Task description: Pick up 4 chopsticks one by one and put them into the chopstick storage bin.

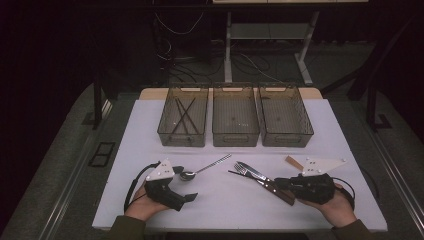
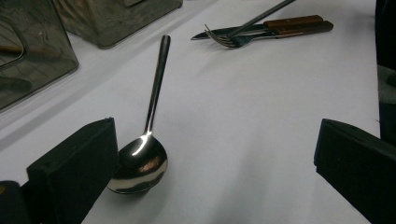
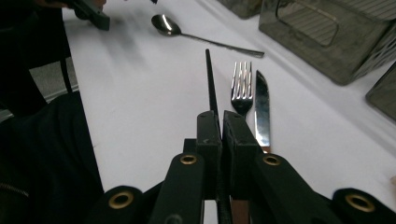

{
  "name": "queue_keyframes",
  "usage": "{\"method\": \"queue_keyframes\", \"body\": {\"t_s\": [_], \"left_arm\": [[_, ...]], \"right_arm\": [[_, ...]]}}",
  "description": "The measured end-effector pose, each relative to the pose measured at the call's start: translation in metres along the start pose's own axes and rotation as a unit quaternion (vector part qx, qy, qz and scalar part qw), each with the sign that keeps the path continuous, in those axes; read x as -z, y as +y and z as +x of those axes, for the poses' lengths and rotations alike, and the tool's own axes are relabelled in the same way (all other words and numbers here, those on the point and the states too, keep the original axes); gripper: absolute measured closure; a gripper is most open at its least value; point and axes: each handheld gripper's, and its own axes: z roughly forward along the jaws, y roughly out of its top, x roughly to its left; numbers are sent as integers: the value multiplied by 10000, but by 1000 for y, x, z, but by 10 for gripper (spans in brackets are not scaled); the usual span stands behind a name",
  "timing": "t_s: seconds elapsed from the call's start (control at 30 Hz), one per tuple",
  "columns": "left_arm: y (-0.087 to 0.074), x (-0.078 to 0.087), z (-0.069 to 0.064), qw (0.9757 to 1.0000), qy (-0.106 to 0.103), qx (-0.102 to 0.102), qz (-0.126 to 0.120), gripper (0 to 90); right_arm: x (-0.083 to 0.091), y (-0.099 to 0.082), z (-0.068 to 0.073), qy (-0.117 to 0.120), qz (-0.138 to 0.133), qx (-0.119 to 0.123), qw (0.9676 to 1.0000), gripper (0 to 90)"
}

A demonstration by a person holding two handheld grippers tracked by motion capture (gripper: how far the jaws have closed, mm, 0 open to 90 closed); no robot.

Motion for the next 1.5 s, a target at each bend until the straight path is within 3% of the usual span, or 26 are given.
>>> {"method": "queue_keyframes", "body": {"t_s": [0.53,0.6,0.7,0.93,1.5], "left_arm": [[0,0,-1,10000,54,30,-3,0],[0,-1,-1,9999,31,131,-85,0],[1,-3,-2,9993,332,157,-49,60],[1,-2,-1,9986,468,220,-61,46],[2,0,0,9986,492,163,-82,54]], "right_arm": [[0,26,-19,-200,-339,-143,9991,859],[-2,30,-21,-228,-379,-146,9989,859],[-6,36,-24,-240,-406,-180,9987,859],[-14,46,-31,-284,-472,-224,9982,859],[-42,82,-45,-599,-607,-221,9961,859]]}}
